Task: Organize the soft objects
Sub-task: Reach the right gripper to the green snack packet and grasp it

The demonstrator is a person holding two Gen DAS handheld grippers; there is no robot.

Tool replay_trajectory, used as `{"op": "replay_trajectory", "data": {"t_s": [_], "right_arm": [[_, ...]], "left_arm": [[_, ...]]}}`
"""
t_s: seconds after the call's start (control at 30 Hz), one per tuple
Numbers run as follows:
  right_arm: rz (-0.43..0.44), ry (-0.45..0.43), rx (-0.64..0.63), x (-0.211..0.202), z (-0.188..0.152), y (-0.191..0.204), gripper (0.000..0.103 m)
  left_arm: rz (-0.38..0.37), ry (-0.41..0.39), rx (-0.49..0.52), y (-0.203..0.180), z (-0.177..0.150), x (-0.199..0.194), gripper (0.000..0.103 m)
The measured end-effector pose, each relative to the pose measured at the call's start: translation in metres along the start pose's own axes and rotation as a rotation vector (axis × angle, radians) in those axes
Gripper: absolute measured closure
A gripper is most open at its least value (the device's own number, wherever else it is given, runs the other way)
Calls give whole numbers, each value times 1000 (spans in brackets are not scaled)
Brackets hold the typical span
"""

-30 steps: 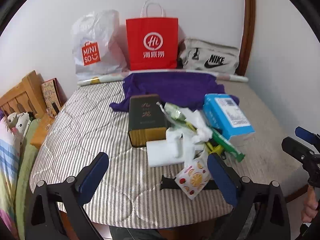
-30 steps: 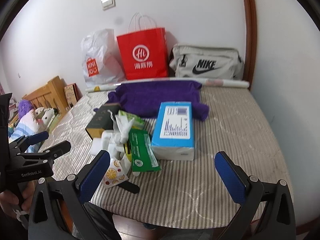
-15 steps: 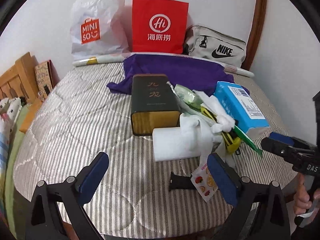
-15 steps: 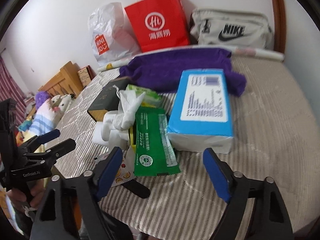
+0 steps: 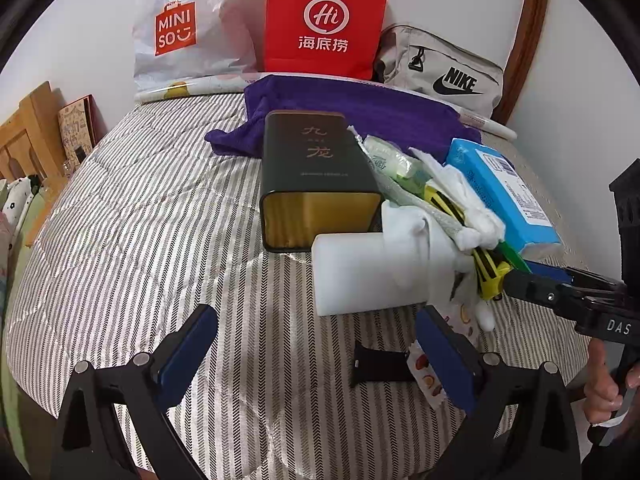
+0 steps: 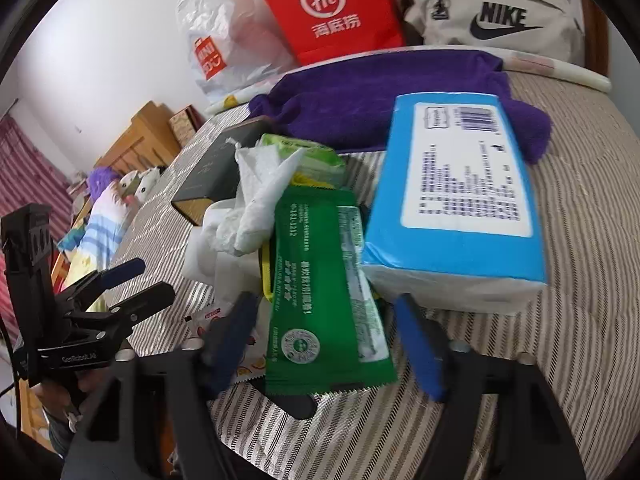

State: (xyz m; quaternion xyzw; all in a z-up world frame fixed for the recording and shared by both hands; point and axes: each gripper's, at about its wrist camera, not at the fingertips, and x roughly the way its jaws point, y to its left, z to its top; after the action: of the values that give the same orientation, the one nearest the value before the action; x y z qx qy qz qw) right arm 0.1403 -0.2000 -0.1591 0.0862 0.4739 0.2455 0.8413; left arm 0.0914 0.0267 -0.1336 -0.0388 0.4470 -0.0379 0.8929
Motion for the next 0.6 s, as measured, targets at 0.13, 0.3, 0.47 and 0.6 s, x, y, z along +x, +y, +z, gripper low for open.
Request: {"op": "replay_trajectory", "data": {"t_s": [0.13, 0.3, 0.47, 0.6], "right_arm": [[-5, -2, -44, -1, -5, 2, 54], [22, -12, -38, -14, -15, -3, 58], [6, -40, -53, -34, -26, -2, 58], [-35, -49, -84, -47, -36, -2, 60]], "left_arm": [[-4, 5, -6, 2, 0, 3, 3], [-10, 3, -5, 3, 0, 3, 3], [-6, 10, -6, 2, -1, 3, 3], [2, 10, -3, 0, -1, 1, 4]]}}
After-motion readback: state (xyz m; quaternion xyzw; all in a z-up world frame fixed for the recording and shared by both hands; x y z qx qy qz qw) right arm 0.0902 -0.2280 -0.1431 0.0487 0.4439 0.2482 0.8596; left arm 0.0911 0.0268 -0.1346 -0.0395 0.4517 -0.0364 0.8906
